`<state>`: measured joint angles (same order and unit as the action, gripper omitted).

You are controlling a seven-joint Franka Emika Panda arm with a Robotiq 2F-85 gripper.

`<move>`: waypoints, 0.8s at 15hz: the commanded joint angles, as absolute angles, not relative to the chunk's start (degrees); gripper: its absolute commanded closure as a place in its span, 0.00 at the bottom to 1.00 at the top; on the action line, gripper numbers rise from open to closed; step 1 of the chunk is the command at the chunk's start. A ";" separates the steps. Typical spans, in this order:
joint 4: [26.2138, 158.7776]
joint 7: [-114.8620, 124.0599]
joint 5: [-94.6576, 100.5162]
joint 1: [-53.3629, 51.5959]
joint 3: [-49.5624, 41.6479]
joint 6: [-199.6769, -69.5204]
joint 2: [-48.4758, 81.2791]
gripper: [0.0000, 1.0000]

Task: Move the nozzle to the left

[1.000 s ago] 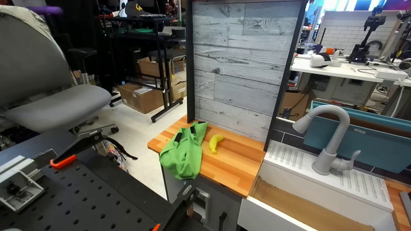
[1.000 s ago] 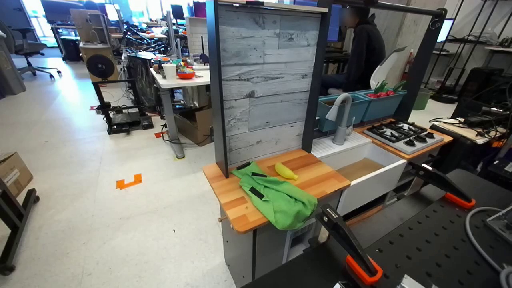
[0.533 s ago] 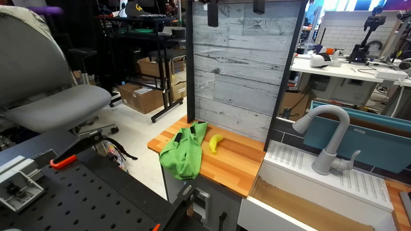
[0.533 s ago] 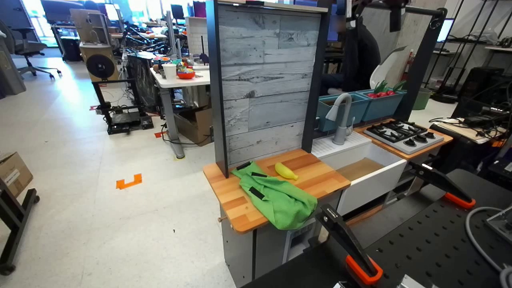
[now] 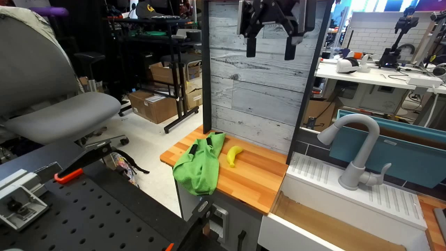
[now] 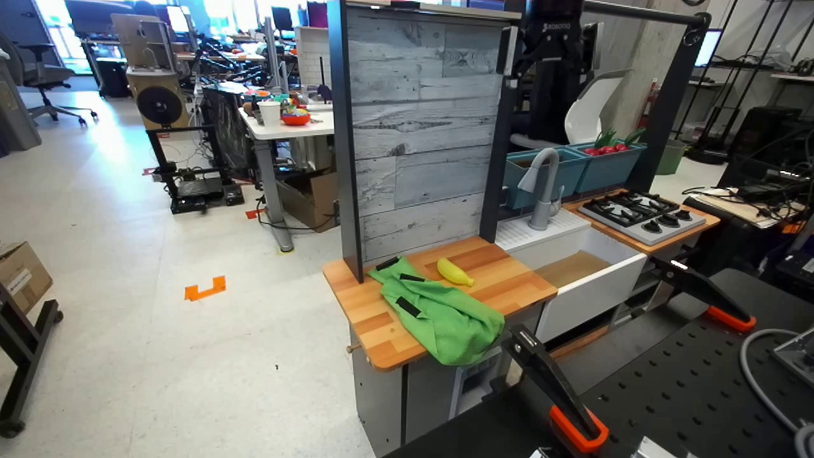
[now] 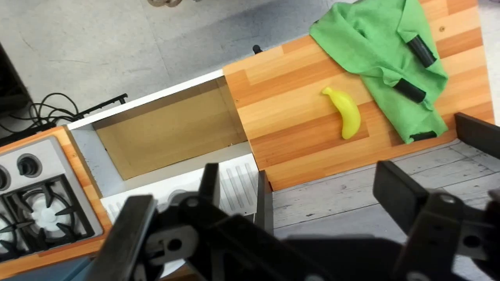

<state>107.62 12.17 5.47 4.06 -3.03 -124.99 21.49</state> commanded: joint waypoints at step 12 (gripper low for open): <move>94.79 3.16 -3.13 10.28 -4.25 -121.11 32.33 0.00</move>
<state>99.43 5.77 -0.12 8.77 -3.91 -124.28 29.59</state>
